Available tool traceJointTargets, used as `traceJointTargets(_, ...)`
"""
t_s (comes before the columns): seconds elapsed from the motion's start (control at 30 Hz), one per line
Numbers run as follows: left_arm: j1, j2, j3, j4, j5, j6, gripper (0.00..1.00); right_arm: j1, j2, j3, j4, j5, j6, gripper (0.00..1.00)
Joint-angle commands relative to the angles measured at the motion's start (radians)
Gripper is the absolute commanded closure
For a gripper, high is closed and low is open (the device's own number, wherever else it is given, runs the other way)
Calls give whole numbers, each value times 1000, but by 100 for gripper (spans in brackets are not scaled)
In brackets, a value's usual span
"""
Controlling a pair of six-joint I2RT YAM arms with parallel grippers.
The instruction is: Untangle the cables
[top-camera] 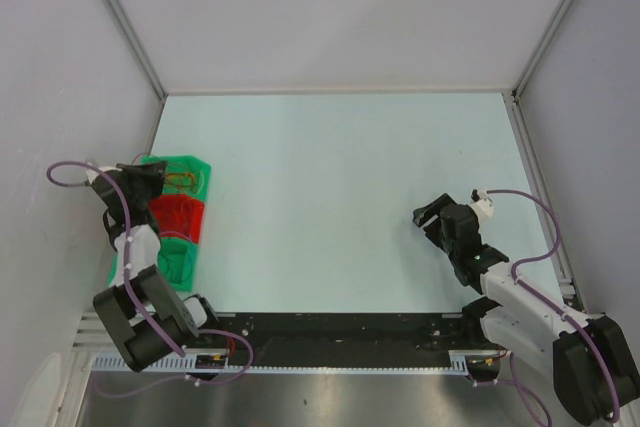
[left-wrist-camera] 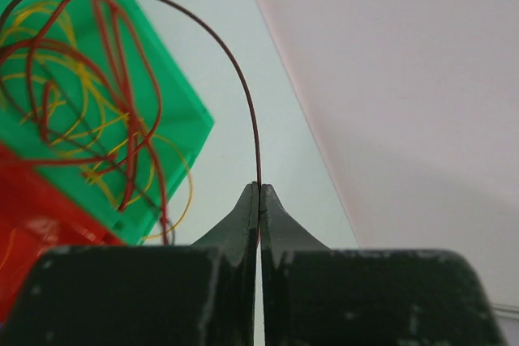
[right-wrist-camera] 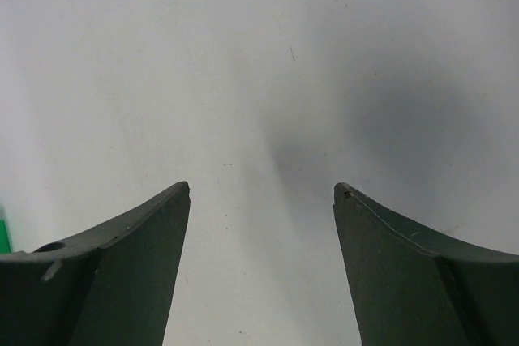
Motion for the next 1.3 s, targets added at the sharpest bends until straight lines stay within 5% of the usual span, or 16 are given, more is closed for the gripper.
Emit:
traceJointTargets(0.0, 35, -136, -115, 0, -11, -8, 100, -5, 1, 39, 37, -3, -13, 24)
traceJointTargets(0.33, 61, -345, -183, -311, -195, 33, 100, -11, 7, 39, 42, -18, -19, 24)
traceJointTargets(0.63, 74, -294, -164, -555, -337, 22, 100, -15, 12, 38, 46, -30, -22, 24)
traceJointTargets(0.8, 74, -189, -175, -531, -212, -39, 100, -15, 12, 38, 48, -32, -23, 24)
traceJointTargets(1.03, 77, -192, -149, -500, -236, -16, 99, -16, 13, 38, 48, -33, -23, 24)
traceJointTargets(1.13, 75, -189, -115, -491, -189, 22, 88, -16, 16, 39, 54, -40, -27, 25)
traceJointTargets(1.23, 75, -247, -120, -439, -147, 41, 68, -18, 16, 39, 54, -41, -23, 25)
traceJointTargets(1.27, 75, -269, -121, -434, -147, 39, 55, -18, 15, 39, 54, -41, -23, 25)
